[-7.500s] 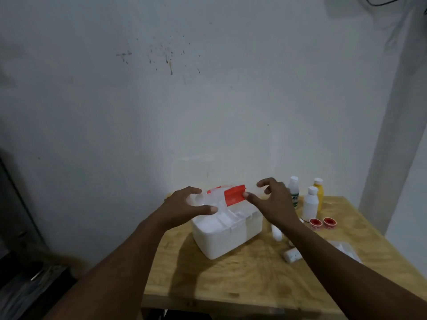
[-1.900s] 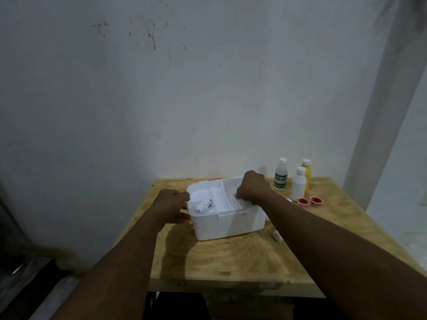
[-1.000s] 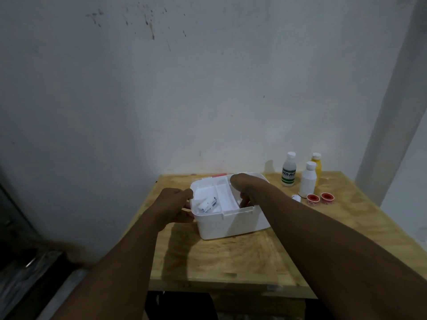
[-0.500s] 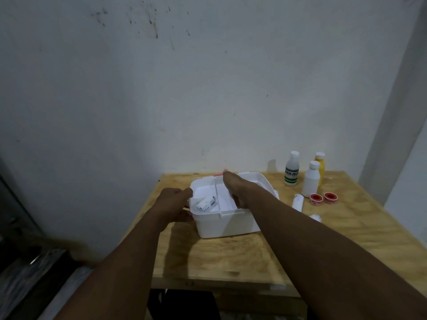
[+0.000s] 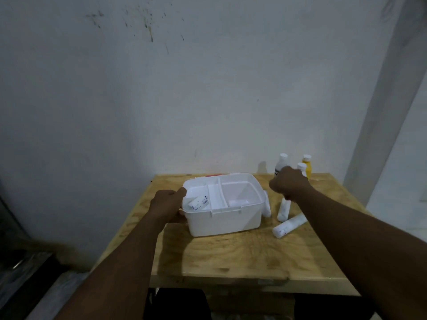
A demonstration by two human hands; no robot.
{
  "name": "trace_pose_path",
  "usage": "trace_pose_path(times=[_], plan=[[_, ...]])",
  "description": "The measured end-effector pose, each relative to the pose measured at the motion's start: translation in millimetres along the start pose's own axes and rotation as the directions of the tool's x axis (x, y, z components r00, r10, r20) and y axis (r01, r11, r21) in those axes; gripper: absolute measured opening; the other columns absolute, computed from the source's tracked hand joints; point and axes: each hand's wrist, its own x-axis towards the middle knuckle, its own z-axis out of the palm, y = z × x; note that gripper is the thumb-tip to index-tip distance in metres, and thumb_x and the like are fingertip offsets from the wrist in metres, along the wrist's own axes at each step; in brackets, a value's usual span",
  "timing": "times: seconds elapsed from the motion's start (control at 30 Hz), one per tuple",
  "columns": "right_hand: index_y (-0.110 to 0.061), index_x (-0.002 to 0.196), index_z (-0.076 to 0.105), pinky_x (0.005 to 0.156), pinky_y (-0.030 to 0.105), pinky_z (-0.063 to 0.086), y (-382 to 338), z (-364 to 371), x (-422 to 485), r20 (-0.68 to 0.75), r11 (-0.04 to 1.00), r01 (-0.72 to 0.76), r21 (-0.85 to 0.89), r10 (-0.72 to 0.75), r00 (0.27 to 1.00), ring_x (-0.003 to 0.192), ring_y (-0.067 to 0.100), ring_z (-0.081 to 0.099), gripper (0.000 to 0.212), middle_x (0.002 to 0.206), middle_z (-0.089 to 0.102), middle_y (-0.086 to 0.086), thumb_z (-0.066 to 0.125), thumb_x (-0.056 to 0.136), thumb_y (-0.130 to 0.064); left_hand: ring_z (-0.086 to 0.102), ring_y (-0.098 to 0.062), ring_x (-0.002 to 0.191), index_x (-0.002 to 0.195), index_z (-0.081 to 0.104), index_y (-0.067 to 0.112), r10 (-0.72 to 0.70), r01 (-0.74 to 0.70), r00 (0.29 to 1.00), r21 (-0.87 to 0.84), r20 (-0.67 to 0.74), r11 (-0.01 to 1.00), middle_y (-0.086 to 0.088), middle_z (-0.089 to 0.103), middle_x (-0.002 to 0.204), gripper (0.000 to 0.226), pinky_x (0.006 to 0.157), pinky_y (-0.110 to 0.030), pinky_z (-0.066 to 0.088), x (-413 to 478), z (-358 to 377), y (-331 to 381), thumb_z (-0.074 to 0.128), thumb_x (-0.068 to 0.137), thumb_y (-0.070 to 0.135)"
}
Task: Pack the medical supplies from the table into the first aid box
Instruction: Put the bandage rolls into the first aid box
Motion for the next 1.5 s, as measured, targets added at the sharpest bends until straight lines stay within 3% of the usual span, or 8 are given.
trace_pose_path(times=[0.1,0.27,0.37,0.43,0.57,0.8,1.07,1.5], plan=[[-0.013,0.087,0.051,0.079,0.037,0.058,21.9,19.0,-0.8,0.074,0.992,-0.026,-0.121,0.035,0.997,0.085,0.024,0.066,0.013,0.089,0.061,0.006,0.058,0.082,-0.021,0.067,-0.033,0.065,0.087,0.068,-0.002,0.007,-0.007,0.999,-0.008,-0.035,1.0,-0.03,0.072,0.106,0.035,0.055,-0.035,0.06,-1.7,2.1,-2.5,0.062,0.089,0.032],[-0.008,0.103,0.051,0.069,0.034,0.049,30.3,37.9,-8.5,0.057,0.986,-0.041,-0.159,0.05,0.997,0.084,0.023,0.058,0.024,0.08,0.049,0.002,0.061,0.085,-0.02,0.068,-0.033,0.063,0.097,0.067,-0.013,0.012,-0.012,0.998,-0.01,-0.055,1.0,-0.028,0.073,0.102,0.046,0.056,-0.038,0.062,-1.2,1.8,-5.8,0.062,0.089,0.033],[-0.008,0.112,0.051,0.071,0.035,0.049,21.9,30.7,-7.2,-0.059,0.998,-0.006,-0.07,0.002,0.998,0.085,0.025,0.058,0.031,0.081,0.051,0.001,0.061,0.085,-0.02,0.068,-0.034,0.064,0.099,0.068,-0.012,0.005,-0.006,0.999,-0.011,-0.048,1.0,-0.027,0.073,0.103,0.045,0.057,-0.037,0.062,-1.8,1.3,-5.6,0.061,0.091,0.032],[-0.006,0.122,0.046,0.076,0.038,0.05,4.9,15.4,-6.6,-0.178,0.997,0.071,-0.029,-0.075,0.981,0.095,0.034,0.062,0.044,0.099,0.061,0.01,0.06,0.083,-0.021,0.066,-0.033,0.063,0.099,0.068,-0.012,0.008,-0.009,0.999,-0.011,-0.042,1.0,-0.03,0.071,0.106,0.045,0.055,-0.035,0.061,-1.9,1.2,-5.3,0.061,0.092,0.032],[-0.011,0.121,0.043,0.081,0.042,0.047,-52.5,-9.5,-16.1,-0.363,0.944,0.325,0.061,-0.282,0.888,0.101,0.045,0.061,0.044,0.112,0.062,0.023,0.058,0.085,-0.029,0.066,-0.033,0.063,0.09,0.068,-0.001,0.031,-0.031,0.999,0.008,-0.03,0.999,-0.033,0.07,0.11,0.035,0.054,-0.034,0.06,-1.6,1.5,-4.4,0.061,0.093,0.034],[-0.016,0.119,0.044,0.071,0.034,0.035,-98.8,41.7,-50.4,-0.175,0.898,0.424,0.116,-0.402,0.899,0.089,0.036,0.055,0.037,0.107,0.06,0.016,0.057,0.086,-0.026,0.068,-0.033,0.066,0.106,0.066,-0.013,0.022,-0.022,1.0,0.002,-0.013,1.0,-0.03,0.07,0.109,0.045,0.05,-0.031,0.058,-1.2,1.4,-6.0,0.06,0.097,0.03],[-0.013,0.12,0.045,0.064,0.032,0.038,-89.9,66.5,-62.1,-0.137,0.889,0.452,0.079,-0.439,0.888,0.078,0.025,0.049,0.036,0.102,0.061,0.01,0.056,0.088,-0.023,0.067,-0.034,0.067,0.099,0.069,-0.007,0.021,-0.021,1.0,-0.001,-0.015,1.0,-0.032,0.069,0.112,0.04,0.049,-0.03,0.057,-2.6,1.5,-5.0,0.061,0.094,0.031],[-0.009,0.115,0.055,0.071,0.032,0.041,-86.6,81.1,-62.0,-0.127,0.875,0.484,-0.001,-0.481,0.868,0.1,0.028,0.059,0.03,0.114,0.057,0.009,0.056,0.091,-0.028,0.069,-0.034,0.067,0.1,0.069,-0.01,0.012,-0.012,1.0,0.019,-0.017,1.0,-0.027,0.072,0.105,0.045,0.054,-0.034,0.06,-1.1,1.3,-4.1,0.06,0.093,0.033]])
